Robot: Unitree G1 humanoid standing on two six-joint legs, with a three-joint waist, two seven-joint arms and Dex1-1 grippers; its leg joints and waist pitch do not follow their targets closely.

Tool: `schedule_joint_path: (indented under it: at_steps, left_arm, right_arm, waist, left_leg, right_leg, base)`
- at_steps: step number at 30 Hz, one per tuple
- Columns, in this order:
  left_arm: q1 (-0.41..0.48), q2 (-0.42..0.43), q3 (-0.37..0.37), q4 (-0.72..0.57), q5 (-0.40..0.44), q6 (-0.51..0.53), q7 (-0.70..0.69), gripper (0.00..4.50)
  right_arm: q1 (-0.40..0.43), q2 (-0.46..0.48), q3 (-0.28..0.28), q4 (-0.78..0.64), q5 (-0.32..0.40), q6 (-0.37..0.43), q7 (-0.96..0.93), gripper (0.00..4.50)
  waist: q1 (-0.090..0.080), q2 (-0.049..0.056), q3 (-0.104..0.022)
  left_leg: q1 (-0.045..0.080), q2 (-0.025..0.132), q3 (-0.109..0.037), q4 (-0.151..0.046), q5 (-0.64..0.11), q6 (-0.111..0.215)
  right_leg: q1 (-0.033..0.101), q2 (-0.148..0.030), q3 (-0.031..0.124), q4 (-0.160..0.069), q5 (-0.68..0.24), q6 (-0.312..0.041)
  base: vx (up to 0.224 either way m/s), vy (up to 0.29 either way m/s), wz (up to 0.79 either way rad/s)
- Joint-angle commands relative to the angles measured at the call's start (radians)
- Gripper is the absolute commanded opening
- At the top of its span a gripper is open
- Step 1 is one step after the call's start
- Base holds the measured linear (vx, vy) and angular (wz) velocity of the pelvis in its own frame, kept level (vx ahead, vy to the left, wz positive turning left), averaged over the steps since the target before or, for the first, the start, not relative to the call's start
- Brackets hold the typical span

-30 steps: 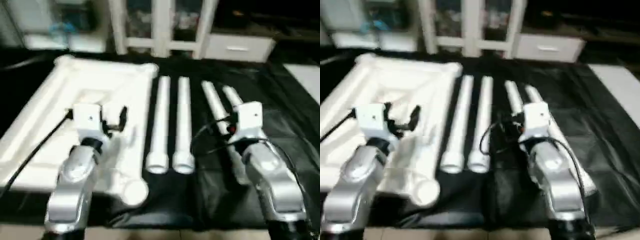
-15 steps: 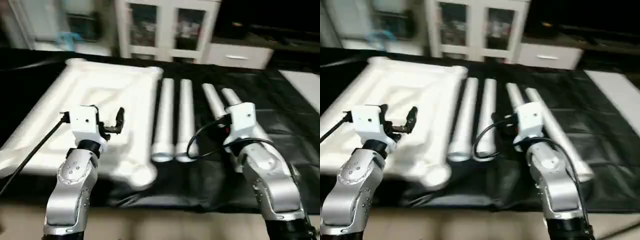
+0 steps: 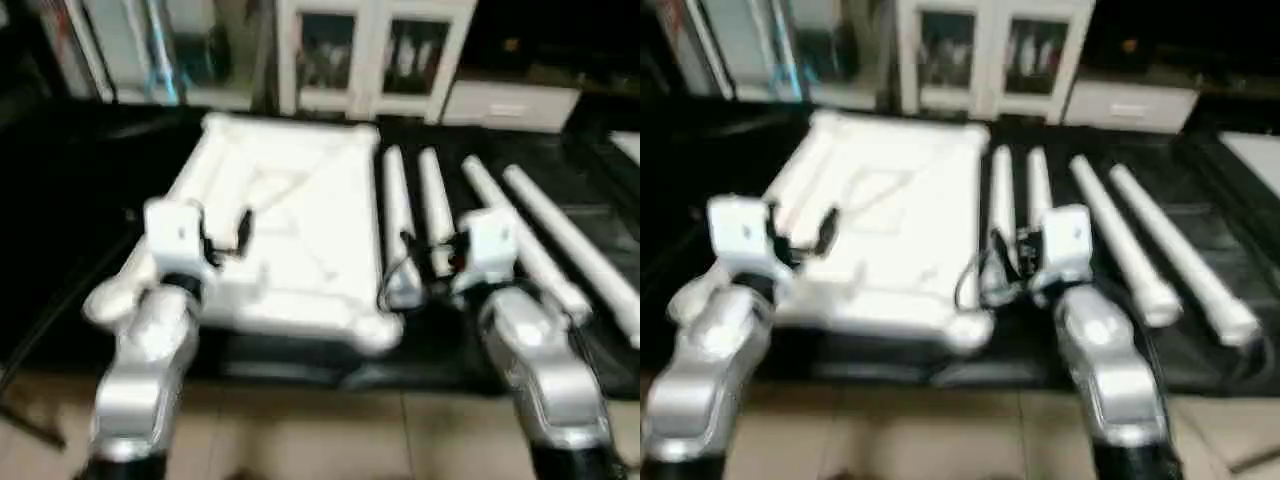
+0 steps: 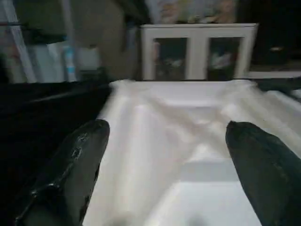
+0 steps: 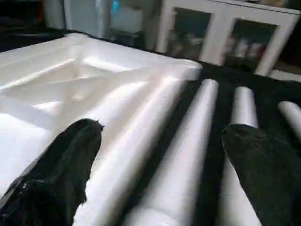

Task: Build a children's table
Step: Move to table

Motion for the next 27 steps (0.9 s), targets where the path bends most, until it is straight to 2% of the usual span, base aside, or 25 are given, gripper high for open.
schedule_joint_path:
  at_steps: [1,2,3,4,5,6,7,8,9,10,11,13,14,15,16,17,18,19,20,21,23,24,25,26,27]
  left_arm:
    - [-0.001,-0.012,-0.025,-0.008,0.010,-0.004,0.001,4.45]
    - [0.000,-0.016,-0.024,-0.010,0.007,-0.002,0.001,4.45]
    - [0.002,-0.021,-0.023,-0.013,0.002,0.002,0.001,4.45]
    - [0.005,-0.028,-0.020,-0.017,-0.006,0.006,0.004,4.45]
    - [0.005,-0.028,-0.020,-0.017,-0.006,0.006,0.004,4.45]
    - [0.006,-0.027,-0.020,-0.016,-0.006,0.004,0.005,4.45]
    - [0.009,-0.026,-0.020,-0.016,-0.007,-0.003,0.003,4.45]
    - [0.011,-0.026,-0.020,-0.017,-0.008,-0.008,0.001,4.45]
    - [0.013,-0.021,-0.024,-0.017,-0.002,-0.012,0.000,4.45]
    - [0.014,-0.016,-0.028,-0.017,0.011,-0.019,0.004,4.45]
    - [0.014,-0.016,-0.029,-0.017,0.012,-0.020,0.005,4.45]
    - [0.013,-0.018,-0.029,-0.016,0.015,-0.018,0.010,4.45]
    - [0.009,-0.024,-0.030,-0.011,0.021,-0.015,0.018,4.45]
    - [0.008,-0.026,-0.031,-0.011,0.024,-0.014,0.019,4.45]
    - [0.008,-0.026,-0.031,-0.011,0.024,-0.014,0.019,4.45]
    - [0.008,-0.029,-0.032,-0.011,0.027,-0.014,0.019,4.45]
    - [0.009,-0.031,-0.032,-0.012,0.028,-0.013,0.019,4.45]
    - [0.011,-0.034,-0.034,-0.013,0.029,-0.011,0.019,4.45]
    - [0.011,-0.034,-0.034,-0.013,0.029,-0.011,0.019,4.45]
    - [0.012,-0.035,-0.034,-0.014,0.028,-0.009,0.018,4.45]
    - [0.011,-0.032,-0.037,-0.011,0.023,-0.010,0.020,4.45]
    - [0.011,-0.031,-0.037,-0.009,0.022,-0.010,0.020,4.45]
    - [0.010,-0.030,-0.036,-0.008,0.022,-0.010,0.020,4.45]
    - [0.008,-0.027,-0.037,-0.005,0.026,-0.014,0.019,4.45]
    - [0.007,-0.026,-0.037,-0.004,0.029,-0.018,0.019,4.45]
  right_arm:
    - [-0.004,-0.018,-0.014,-0.013,-0.002,0.004,-0.005,4.50]
    - [-0.004,-0.019,-0.015,-0.014,-0.001,0.004,-0.005,4.50]
    - [-0.004,-0.020,-0.016,-0.014,0.000,0.005,-0.005,4.50]
    - [-0.003,-0.023,-0.019,-0.015,-0.001,0.006,-0.004,4.50]
    - [-0.003,-0.023,-0.019,-0.015,-0.001,0.006,-0.004,4.50]
    - [-0.002,-0.024,-0.020,-0.014,-0.002,0.006,-0.004,4.50]
    - [-0.002,-0.024,-0.022,-0.013,-0.004,0.006,-0.003,4.50]
    - [-0.001,-0.024,-0.022,-0.013,-0.005,0.006,-0.003,4.50]
    - [-0.002,-0.023,-0.022,-0.012,-0.006,0.006,-0.003,4.50]
    - [-0.003,-0.023,-0.021,-0.011,-0.009,0.007,-0.001,4.50]
    - [-0.003,-0.023,-0.021,-0.011,-0.009,0.007,-0.001,4.50]
    - [-0.004,-0.023,-0.021,-0.010,-0.010,0.007,-0.001,4.50]
    - [-0.005,-0.022,-0.018,-0.012,-0.011,0.008,-0.002,4.50]
    - [-0.005,-0.022,-0.017,-0.012,-0.011,0.008,-0.003,4.50]
    - [-0.005,-0.022,-0.017,-0.012,-0.011,0.008,-0.003,4.50]
    - [-0.005,-0.022,-0.017,-0.013,-0.010,0.008,-0.003,4.50]
    - [-0.004,-0.022,-0.016,-0.014,-0.009,0.008,-0.003,4.50]
    - [-0.002,-0.022,-0.016,-0.015,-0.010,0.006,-0.003,4.50]
    - [-0.001,-0.022,-0.016,-0.015,-0.010,0.006,-0.003,4.50]
    - [0.000,-0.022,-0.017,-0.016,-0.010,0.006,-0.002,4.50]
    - [0.005,-0.023,-0.020,-0.018,-0.009,0.005,-0.002,4.50]
    - [0.006,-0.022,-0.021,-0.020,-0.009,0.006,-0.002,4.50]
    - [0.007,-0.022,-0.021,-0.020,-0.009,0.005,-0.002,4.50]
    - [0.009,-0.021,-0.021,-0.021,-0.010,0.005,-0.003,4.50]
    - [0.009,-0.021,-0.020,-0.021,-0.011,0.005,-0.003,4.50]
  waist:
    - [-0.012,0.058,-0.061]
    - [-0.008,0.060,-0.066]
    - [0.003,0.056,-0.076]
    - [0.003,0.046,-0.081]
    - [0.000,0.037,-0.080]
    - [0.008,0.017,-0.077]
    - [0.020,-0.028,-0.076]
    - [0.033,-0.054,-0.078]
    - [0.068,-0.056,-0.067]
    - [0.069,-0.050,-0.061]
    - [0.064,-0.033,-0.055]
    - [0.050,-0.023,-0.046]
    - [0.045,-0.019,-0.045]
    - [0.028,-0.001,-0.046]
    - [0.028,-0.001,-0.046]
    - [0.015,0.011,-0.048]
    - [0.008,0.028,-0.049]
    - [0.000,0.024,-0.055]
    - [0.001,0.024,-0.052]
    - [-0.001,0.016,-0.051]
    - [-0.004,0.001,-0.054]
    - [-0.006,-0.020,-0.051]
    - [0.017,-0.082,-0.068]
    - [0.040,-0.066,-0.068]
    - [0.033,-0.073,-0.059]
  left_leg:
    - [0.052,0.207,-0.112,-0.214,-0.069,-0.193]
    - [0.051,0.217,-0.119,-0.217,-0.059,-0.178]
    - [0.055,0.211,-0.104,-0.205,-0.067,-0.097]
    - [0.065,0.181,-0.093,-0.195,-0.025,0.024]
    - [0.066,0.170,-0.097,-0.194,0.011,0.082]
    - [0.047,0.132,-0.076,-0.182,0.037,0.183]
    - [-0.011,0.056,-0.013,-0.141,-0.047,0.164]
    - [-0.046,0.014,0.025,-0.112,-0.024,0.139]
    - [-0.019,0.028,0.034,-0.099,-0.013,0.080]
    - [-0.025,0.039,0.039,-0.129,-0.004,0.049]
    - [-0.021,0.057,0.044,-0.159,-0.058,0.009]
    - [-0.002,0.070,0.040,-0.182,-0.258,-0.044]
    - [0.007,0.077,0.034,-0.188,-0.315,-0.063]
    - [0.030,0.110,0.000,-0.210,-0.452,-0.117]
    - [0.030,0.110,0.000,-0.210,-0.452,-0.117]
    - [0.045,0.158,-0.035,-0.237,-0.503,-0.116]
    - [0.047,0.209,-0.059,-0.273,-0.513,-0.097]
    - [0.049,0.235,-0.072,-0.291,-0.465,-0.048]
    - [0.047,0.241,-0.072,-0.298,-0.450,-0.023]
    - [0.037,0.223,-0.043,-0.299,-0.440,0.049]
    - [0.031,0.194,-0.018,-0.281,-0.431,0.092]
    - [0.019,0.103,0.039,-0.219,-0.424,0.112]
    - [0.000,-0.044,0.119,0.039,-0.261,0.148]
    - [-0.028,-0.034,0.115,0.074,-0.195,0.160]
    - [-0.065,-0.040,0.103,0.101,-0.162,0.154]
  right_leg:
    - [-0.042,0.016,-0.017,0.075,-0.095,0.022]
    - [-0.053,0.010,-0.018,0.091,-0.119,0.031]
    - [-0.054,0.010,-0.022,0.099,-0.142,0.048]
    - [-0.042,0.003,-0.015,0.076,-0.125,0.045]
    - [-0.038,-0.004,-0.007,0.063,-0.108,0.034]
    - [-0.012,-0.024,0.015,0.014,-0.075,0.014]
    - [0.032,-0.075,0.062,-0.057,0.000,-0.012]
    - [0.068,-0.125,0.077,-0.086,0.008,0.031]
    - [0.036,-0.150,0.090,-0.116,-0.182,0.133]
    - [0.046,-0.115,0.073,-0.107,-0.312,0.130]
    - [0.035,-0.084,0.048,-0.109,-0.405,0.083]
    - [0.016,-0.060,0.036,-0.105,-0.495,0.031]
    - [0.012,-0.051,0.032,-0.103,-0.487,0.020]
    - [0.015,-0.021,0.015,-0.094,-0.348,0.001]
    - [0.015,-0.021,0.015,-0.094,-0.348,0.001]
    - [0.017,-0.007,-0.002,-0.072,-0.216,-0.015]
    - [0.016,-0.004,-0.016,-0.013,-0.112,-0.031]
    - [0.008,-0.002,-0.020,0.028,-0.080,-0.041]
    - [-0.001,-0.002,-0.020,0.039,-0.089,-0.049]
    - [-0.002,-0.012,-0.014,0.039,-0.088,-0.094]
    - [0.000,-0.027,-0.003,0.005,-0.068,-0.175]
    - [-0.001,-0.029,-0.005,-0.070,-0.133,-0.305]
    - [0.031,-0.058,0.006,-0.167,-0.317,-0.364]
    - [0.057,-0.089,0.031,-0.169,-0.360,-0.379]
    - [0.067,-0.082,0.037,-0.153,-0.352,-0.280]
  base:
    - [-0.056,0.155,0.11]
    - [-0.061,0.074,0.17]
    - [-0.069,0.015,0.12]
    - [-0.069,0.015,0.12]
    - [-0.079,-0.032,0.01]
    - [0.000,0.000,0.00]
    - [-0.096,-0.083,-0.08]
    - [-0.112,-0.090,-0.09]
    - [-0.163,-0.132,-0.14]
    - [-0.114,-0.078,-0.09]
    - [-0.093,-0.050,-0.14]
    - [-0.036,-0.002,-0.07]
    - [-0.054,0.013,-0.10]
    - [-0.054,0.013,-0.10]
    - [-0.058,0.023,-0.04]
    - [0.000,0.000,0.00]
    - [-0.058,-0.024,0.04]
    - [0.000,0.000,0.00]
    - [-0.012,-0.102,0.03]
    - [-0.007,-0.178,0.05]
    - [-0.009,-0.201,0.05]
    - [-0.007,-0.117,0.03]
    - [-0.004,-0.226,0.05]
    - [-0.009,-0.207,0.00]
    - [-0.017,-0.304,0.03]
